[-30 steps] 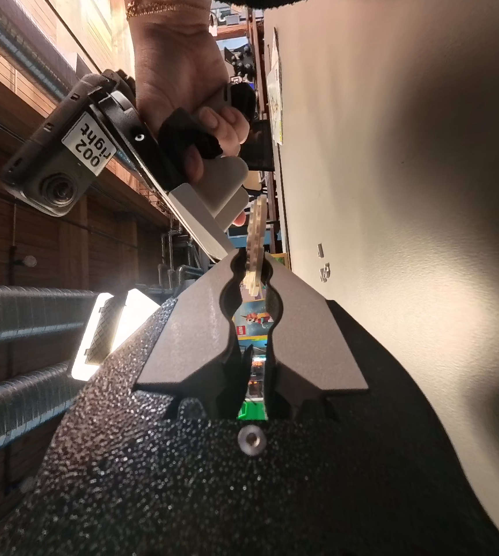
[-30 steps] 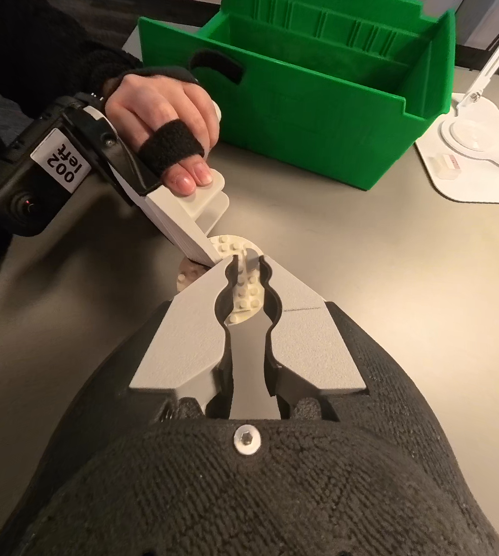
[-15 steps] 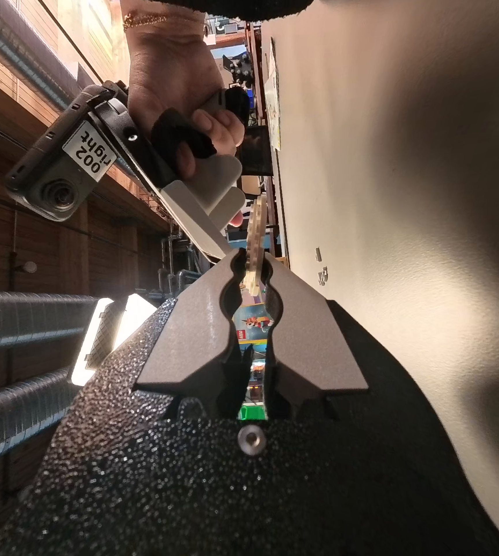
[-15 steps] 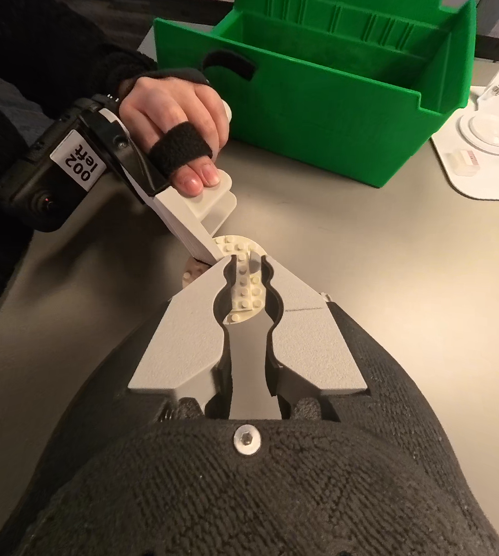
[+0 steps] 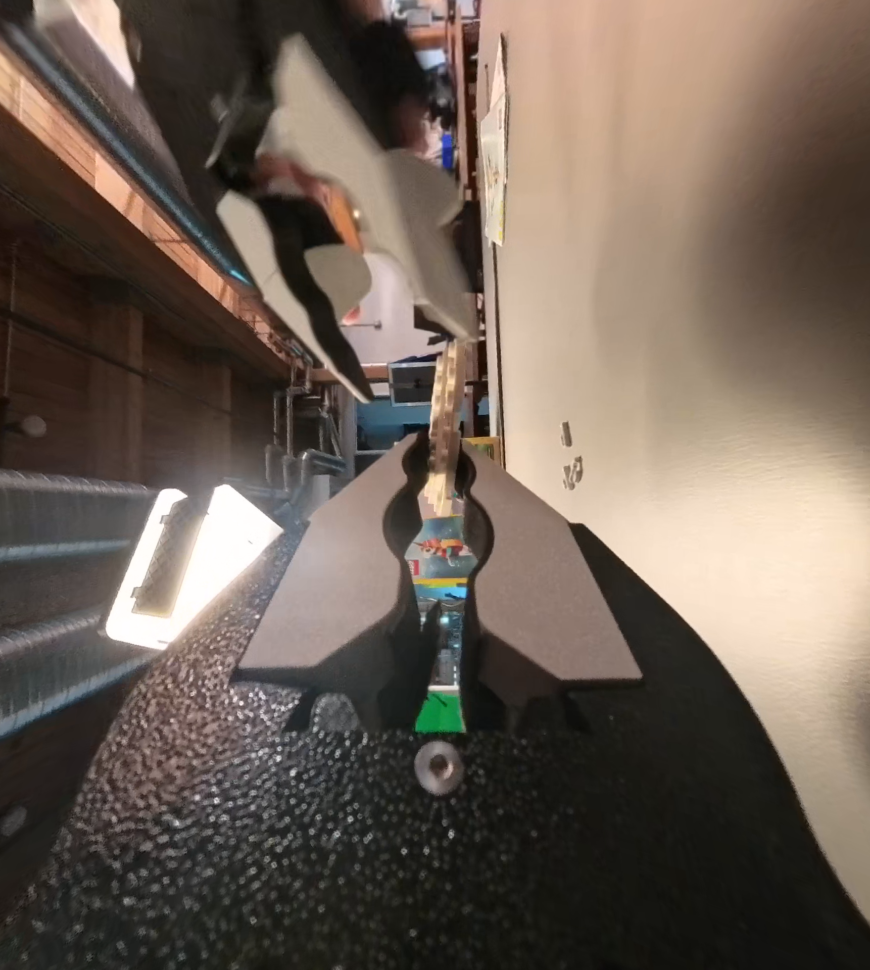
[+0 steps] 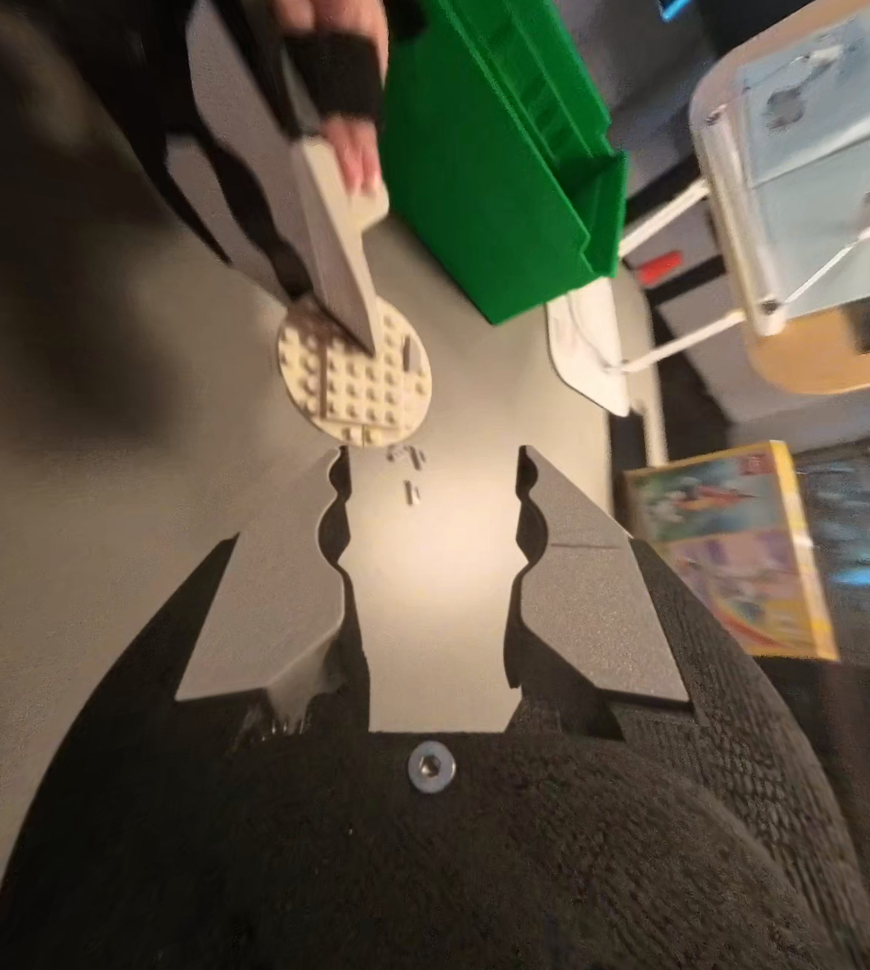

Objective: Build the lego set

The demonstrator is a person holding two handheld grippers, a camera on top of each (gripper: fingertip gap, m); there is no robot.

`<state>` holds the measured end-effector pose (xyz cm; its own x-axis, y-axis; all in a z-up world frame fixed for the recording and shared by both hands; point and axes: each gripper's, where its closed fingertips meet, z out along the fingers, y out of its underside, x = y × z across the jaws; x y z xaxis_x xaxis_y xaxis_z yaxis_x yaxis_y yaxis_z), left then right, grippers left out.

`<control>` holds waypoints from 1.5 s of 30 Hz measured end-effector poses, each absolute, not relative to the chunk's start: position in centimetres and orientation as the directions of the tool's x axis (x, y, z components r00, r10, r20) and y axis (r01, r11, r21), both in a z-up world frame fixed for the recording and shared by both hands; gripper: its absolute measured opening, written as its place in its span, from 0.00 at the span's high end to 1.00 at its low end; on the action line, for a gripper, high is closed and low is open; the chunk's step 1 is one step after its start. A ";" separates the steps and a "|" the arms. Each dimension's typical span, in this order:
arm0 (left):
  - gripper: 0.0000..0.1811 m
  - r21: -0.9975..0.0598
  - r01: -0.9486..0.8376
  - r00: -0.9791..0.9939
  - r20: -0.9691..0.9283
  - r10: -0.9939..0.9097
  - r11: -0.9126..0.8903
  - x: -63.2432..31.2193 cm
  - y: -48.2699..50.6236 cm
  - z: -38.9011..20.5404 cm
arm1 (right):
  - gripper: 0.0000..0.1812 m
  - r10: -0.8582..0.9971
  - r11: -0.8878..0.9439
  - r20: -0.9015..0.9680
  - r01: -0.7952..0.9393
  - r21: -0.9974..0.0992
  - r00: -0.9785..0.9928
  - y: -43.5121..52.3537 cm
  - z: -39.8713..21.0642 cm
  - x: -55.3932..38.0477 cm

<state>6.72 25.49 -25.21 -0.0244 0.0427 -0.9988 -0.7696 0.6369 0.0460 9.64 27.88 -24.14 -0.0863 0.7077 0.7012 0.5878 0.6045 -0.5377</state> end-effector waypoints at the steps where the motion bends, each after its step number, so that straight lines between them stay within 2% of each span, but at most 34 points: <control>1: 0.97 0.037 -0.770 -0.016 -0.999 0.038 0.636 6.7 25.5 -25.1 | 0.63 0.640 0.645 0.763 0.600 -0.473 -0.087 28.1 -24.4 9.7; 4: 0.97 0.024 -0.777 -0.002 -0.999 0.035 0.629 6.6 25.6 -24.9 | 0.62 0.511 0.738 0.850 0.572 -0.358 -0.127 27.1 -25.9 9.1; 8: 0.96 0.023 -0.776 -0.002 -0.999 0.033 0.630 6.6 25.6 -25.0 | 0.57 0.461 0.765 0.880 0.552 -0.331 -0.112 26.8 -26.6 8.3; 14: 0.96 0.004 -0.767 0.018 -0.999 0.027 0.641 6.8 25.4 -24.8 | 0.61 0.253 0.830 0.957 0.539 -0.141 -0.140 27.1 -26.1 6.5; 20: 0.96 0.000 -0.770 0.019 -1.000 0.022 0.638 6.8 25.5 -24.9 | 0.70 0.229 0.855 0.963 0.502 -0.130 -0.140 26.5 -26.1 5.8; 40: 0.96 0.026 -0.779 -0.024 -1.000 0.013 0.626 7.2 25.5 -25.9 | 0.76 0.163 0.815 0.964 0.579 -0.012 -0.210 27.2 -27.3 5.8; 43: 0.96 0.024 -0.774 -0.023 -1.000 0.009 0.633 7.3 25.4 -26.0 | 0.79 0.152 0.821 0.970 0.570 -0.018 -0.189 27.1 -26.9 5.7; 45: 0.96 0.022 -0.771 -0.024 -1.000 0.004 0.636 7.4 25.3 -26.1 | 0.86 0.136 0.822 0.975 0.569 -0.012 -0.176 27.2 -26.5 5.7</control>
<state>7.44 25.29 -26.06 -0.0244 0.0042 -0.9997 -0.7715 0.6359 0.0215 5.69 27.15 -26.55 -0.1759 0.1358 0.9750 0.5693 0.8220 -0.0118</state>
